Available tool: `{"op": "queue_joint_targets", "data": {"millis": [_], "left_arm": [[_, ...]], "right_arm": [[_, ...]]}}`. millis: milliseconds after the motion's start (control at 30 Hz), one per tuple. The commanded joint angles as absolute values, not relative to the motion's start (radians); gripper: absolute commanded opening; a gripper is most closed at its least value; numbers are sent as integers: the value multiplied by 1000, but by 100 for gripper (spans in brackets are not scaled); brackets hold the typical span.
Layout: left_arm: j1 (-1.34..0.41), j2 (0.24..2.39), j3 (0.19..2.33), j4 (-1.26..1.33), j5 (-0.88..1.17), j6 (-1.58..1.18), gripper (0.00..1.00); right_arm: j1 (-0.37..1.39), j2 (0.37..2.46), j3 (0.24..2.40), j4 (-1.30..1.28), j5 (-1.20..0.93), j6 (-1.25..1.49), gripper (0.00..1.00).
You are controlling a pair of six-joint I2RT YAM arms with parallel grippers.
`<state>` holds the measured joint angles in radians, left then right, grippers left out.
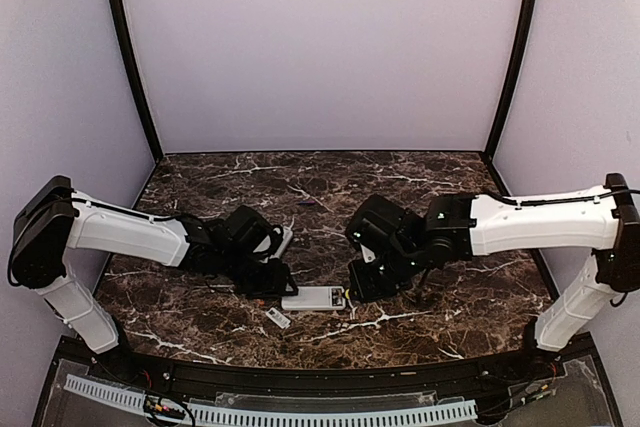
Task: Unload the batteries from the remote control
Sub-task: Hold the remote control without the battery cover at the center of the board, then remove the battery from the remote control without the battery cover.
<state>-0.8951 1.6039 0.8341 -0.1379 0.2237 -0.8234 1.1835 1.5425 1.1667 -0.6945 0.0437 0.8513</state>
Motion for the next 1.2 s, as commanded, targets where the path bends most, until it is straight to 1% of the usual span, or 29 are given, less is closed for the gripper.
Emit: {"op": "queue_joint_targets", "data": {"millis": [0,200,500,1167], "left_arm": [[-897,1564,801,-155,223,-822,50],[-897,1577,801,-147,232,-820,46],[-897,1583,799,-148,232,-817,39],[-897,1597,801,-155,238,-803,36]], "right_arm": [[1197,1580,1215,-766,80,875,0],[1197,1617,1252,-808,98,928,0],[1195,1643,1265,-794,96,956,0],[1186,1703,1286,-811,105,985,0]]}}
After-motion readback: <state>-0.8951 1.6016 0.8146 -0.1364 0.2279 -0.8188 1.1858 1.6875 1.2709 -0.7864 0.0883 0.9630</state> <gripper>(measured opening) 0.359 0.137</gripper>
